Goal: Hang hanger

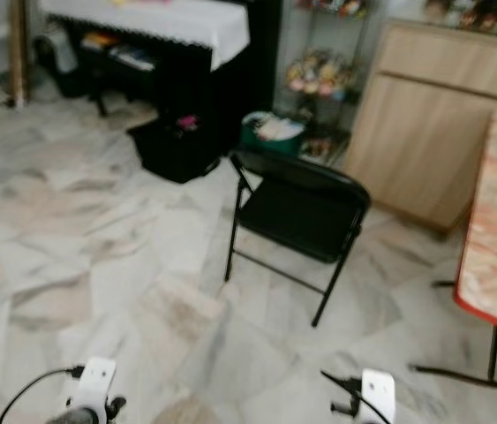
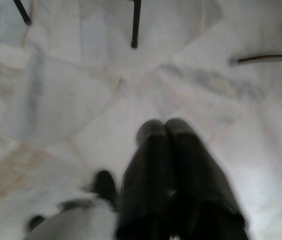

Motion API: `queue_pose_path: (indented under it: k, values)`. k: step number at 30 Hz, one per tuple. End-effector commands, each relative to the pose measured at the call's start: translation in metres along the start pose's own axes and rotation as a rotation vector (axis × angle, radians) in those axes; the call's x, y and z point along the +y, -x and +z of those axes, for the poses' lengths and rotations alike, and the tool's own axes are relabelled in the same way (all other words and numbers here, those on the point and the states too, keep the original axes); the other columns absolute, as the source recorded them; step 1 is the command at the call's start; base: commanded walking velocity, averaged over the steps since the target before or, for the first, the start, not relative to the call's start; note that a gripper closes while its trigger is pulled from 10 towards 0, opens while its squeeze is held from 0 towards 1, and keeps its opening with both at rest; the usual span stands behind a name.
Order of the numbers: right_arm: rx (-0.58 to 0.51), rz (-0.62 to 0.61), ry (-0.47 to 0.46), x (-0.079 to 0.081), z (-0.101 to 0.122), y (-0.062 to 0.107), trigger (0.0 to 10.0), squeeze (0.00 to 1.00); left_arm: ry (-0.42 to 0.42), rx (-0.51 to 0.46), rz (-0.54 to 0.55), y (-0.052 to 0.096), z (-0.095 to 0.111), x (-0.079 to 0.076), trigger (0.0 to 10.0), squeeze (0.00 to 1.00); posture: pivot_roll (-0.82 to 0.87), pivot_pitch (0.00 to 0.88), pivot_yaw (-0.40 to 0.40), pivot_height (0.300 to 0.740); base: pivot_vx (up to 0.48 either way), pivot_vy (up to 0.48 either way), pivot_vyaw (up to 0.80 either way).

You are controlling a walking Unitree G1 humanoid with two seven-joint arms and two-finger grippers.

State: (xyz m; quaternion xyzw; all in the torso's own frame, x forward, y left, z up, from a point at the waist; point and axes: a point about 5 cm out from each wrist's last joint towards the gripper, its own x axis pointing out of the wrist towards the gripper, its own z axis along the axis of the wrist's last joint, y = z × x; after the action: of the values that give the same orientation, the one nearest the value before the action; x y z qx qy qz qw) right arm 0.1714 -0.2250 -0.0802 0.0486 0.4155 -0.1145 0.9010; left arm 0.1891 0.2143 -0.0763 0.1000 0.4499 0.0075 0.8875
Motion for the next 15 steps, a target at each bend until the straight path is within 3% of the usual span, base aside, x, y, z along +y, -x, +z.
queue_pose_path:
  k: [1,15]
  values:
    - [0.021,-0.012,0.004,-0.0053,-0.0055,0.0017,10.0,0.00,-0.013,0.002,-0.005,-0.0002,0.0002,-0.0011,10.0,0.00,-0.12,0.000,0.026,0.740,0.000,0.000,-0.79]
    - [0.025,-0.012,0.007,-0.0052,-0.0070,0.0021,10.0,0.00,-0.003,0.007,-0.007,0.0001,-0.0015,-0.0011,10.0,0.00,-0.12,0.000,0.029,0.740,0.000,0.000,-0.79]
